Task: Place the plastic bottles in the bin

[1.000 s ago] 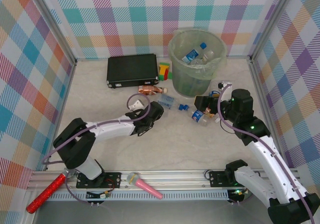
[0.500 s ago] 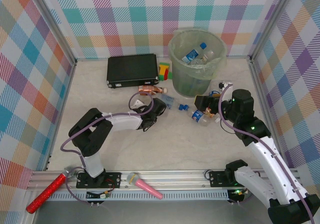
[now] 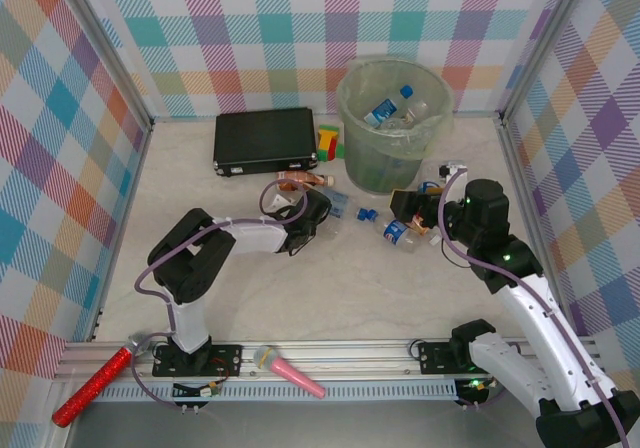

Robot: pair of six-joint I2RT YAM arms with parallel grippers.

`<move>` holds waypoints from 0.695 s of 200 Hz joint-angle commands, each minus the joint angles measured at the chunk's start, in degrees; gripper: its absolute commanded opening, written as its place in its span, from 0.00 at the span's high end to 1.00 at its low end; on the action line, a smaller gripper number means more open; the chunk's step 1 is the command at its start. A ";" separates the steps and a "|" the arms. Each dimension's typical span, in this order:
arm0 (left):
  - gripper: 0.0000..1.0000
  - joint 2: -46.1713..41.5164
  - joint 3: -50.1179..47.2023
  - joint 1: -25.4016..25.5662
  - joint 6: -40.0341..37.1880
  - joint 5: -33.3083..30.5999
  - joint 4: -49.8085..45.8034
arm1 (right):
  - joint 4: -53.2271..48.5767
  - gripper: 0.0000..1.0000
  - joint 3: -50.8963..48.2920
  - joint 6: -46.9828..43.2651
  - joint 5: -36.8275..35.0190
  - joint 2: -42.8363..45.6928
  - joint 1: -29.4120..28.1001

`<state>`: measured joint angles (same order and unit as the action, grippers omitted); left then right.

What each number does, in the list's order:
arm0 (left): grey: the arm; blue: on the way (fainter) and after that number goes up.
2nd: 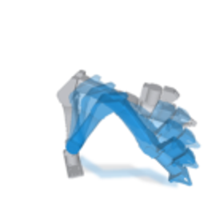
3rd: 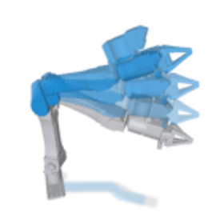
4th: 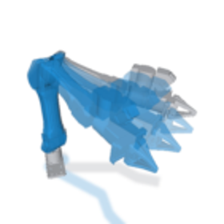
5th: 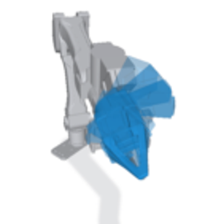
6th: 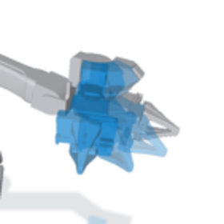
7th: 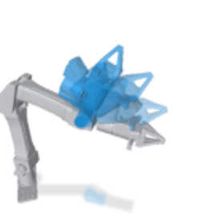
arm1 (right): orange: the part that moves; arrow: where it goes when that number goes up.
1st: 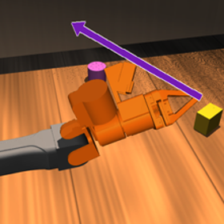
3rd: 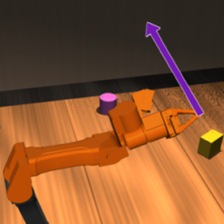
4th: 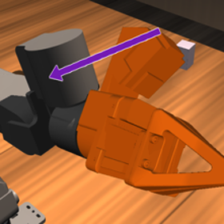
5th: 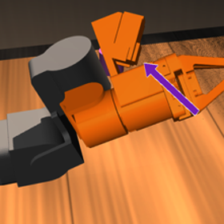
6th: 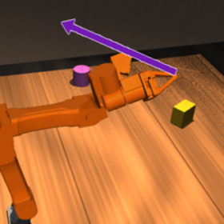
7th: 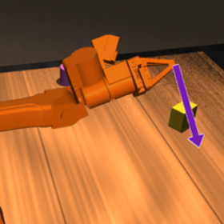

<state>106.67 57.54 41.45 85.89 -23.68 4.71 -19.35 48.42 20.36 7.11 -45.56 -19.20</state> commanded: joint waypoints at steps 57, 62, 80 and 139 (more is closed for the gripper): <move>0.39 -11.42 0.66 0.41 -12.84 -2.94 -6.50 | -2.98 0.01 0.87 0.12 -3.43 3.68 -0.40; 0.39 -12.44 1.06 0.63 -14.56 -3.59 -7.11 | -3.26 0.01 0.80 0.05 -3.92 4.21 -0.40; 0.40 -15.02 3.90 1.75 -22.77 -6.45 -9.50 | -4.47 0.01 0.71 0.17 -6.07 5.92 -0.40; 0.40 -14.77 18.60 3.34 -49.25 -7.58 -7.65 | -8.12 0.01 -0.24 1.44 -16.66 11.89 -0.39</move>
<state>92.44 71.29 44.29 51.13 -29.71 -4.32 -25.19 48.42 20.64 -3.38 -35.79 -19.20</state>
